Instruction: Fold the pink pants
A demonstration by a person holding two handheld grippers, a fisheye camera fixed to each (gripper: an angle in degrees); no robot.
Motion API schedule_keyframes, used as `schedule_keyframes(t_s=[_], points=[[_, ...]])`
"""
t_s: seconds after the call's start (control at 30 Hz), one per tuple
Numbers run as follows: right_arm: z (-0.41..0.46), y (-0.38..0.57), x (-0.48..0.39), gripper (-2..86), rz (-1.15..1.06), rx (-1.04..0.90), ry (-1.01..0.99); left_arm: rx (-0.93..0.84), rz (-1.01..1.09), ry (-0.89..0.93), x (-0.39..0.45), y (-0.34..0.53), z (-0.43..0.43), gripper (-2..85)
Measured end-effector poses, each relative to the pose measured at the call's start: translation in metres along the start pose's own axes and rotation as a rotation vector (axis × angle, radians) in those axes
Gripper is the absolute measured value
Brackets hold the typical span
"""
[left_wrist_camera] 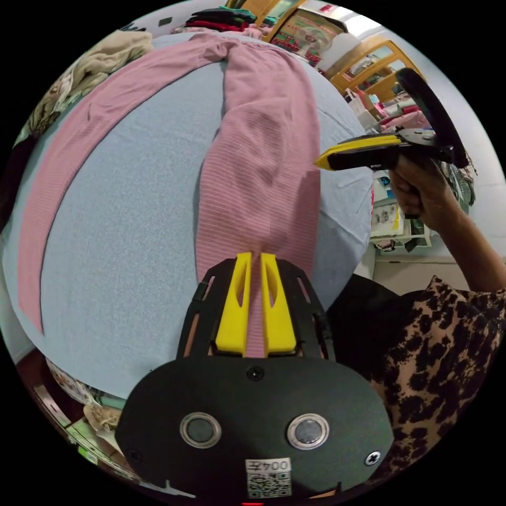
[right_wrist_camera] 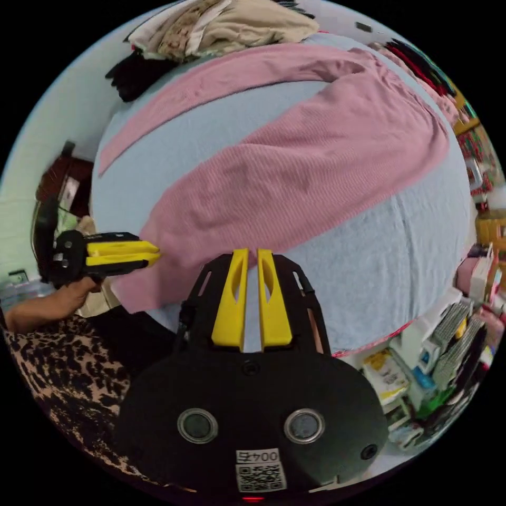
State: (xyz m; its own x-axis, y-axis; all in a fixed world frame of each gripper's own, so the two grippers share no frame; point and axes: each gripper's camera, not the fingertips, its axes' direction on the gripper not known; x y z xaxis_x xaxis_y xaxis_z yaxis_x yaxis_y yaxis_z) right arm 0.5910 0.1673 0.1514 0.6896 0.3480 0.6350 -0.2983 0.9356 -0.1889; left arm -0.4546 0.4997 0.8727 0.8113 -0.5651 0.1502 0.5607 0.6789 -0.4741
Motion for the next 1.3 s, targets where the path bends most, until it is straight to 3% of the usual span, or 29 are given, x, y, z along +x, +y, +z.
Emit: schedule_keyframes(t_s=[0.47, 0.8, 1.0, 1.3], points=[[-0.009, -0.092, -0.029, -0.8, -0.493, -0.036, 0.234, 0.022, -0.49, 0.106, -0.028, -0.014, 0.015, 1.4], [-0.038, -0.183, 0.026, -0.8, -0.274, -0.212, -0.197, 0.07, -0.655, 0.029, -0.024, -0.022, 0.017, 1.4], [-0.062, -0.205, 0.017, -0.8, -0.474, -0.173, -0.127, 0.068, -0.686, -0.021, -0.022, -0.029, 0.018, 1.5], [-0.104, -0.244, 0.009, -0.8, -0.46, -0.211, -0.068, 0.07, -0.663, 0.033, -0.038, -0.028, 0.017, 1.6]])
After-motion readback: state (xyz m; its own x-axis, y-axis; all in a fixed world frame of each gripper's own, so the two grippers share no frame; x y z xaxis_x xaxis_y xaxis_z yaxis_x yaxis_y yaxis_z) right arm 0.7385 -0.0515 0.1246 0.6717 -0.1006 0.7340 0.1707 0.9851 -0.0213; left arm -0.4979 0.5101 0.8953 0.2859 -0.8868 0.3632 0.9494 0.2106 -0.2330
